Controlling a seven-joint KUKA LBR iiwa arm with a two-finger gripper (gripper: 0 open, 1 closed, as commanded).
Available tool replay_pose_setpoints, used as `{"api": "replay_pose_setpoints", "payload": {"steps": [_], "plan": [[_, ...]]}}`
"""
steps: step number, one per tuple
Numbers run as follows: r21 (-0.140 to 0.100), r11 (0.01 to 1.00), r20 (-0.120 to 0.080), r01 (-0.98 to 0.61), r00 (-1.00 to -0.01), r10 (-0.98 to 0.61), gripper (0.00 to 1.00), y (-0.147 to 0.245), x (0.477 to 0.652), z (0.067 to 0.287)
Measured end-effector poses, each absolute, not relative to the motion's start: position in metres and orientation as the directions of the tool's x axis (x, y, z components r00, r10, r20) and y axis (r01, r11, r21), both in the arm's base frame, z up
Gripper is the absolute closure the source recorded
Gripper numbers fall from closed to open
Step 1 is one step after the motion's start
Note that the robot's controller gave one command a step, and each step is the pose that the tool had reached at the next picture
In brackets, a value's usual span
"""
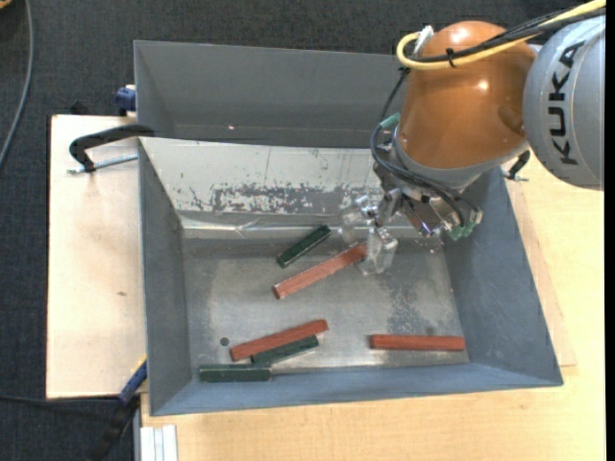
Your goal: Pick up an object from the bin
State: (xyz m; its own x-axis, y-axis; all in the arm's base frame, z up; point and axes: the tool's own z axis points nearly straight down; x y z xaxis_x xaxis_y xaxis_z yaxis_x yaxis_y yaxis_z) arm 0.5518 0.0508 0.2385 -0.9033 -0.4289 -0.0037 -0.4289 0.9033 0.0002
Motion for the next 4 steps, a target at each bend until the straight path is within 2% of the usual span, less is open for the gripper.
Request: {"api": "replay_pose_setpoints", "payload": {"steps": [1, 2, 3, 4], "plan": [[-0.006, 0.897, -0.019, -0.442, -0.897, -0.442, 1.0, 0.045, 0.543, 0.236], [0.0, 0.877, -0.004, -0.481, -0.877, -0.481, 1.0, 0.018, 0.526, 0.175], [-0.002, 0.852, -0.004, -0.524, -0.852, -0.524, 1.0, 0.041, 0.549, 0.159], [0.0, 0.844, -0.008, -0.536, -0.844, -0.536, 1.0, 0.024, 0.559, 0.165]]}}
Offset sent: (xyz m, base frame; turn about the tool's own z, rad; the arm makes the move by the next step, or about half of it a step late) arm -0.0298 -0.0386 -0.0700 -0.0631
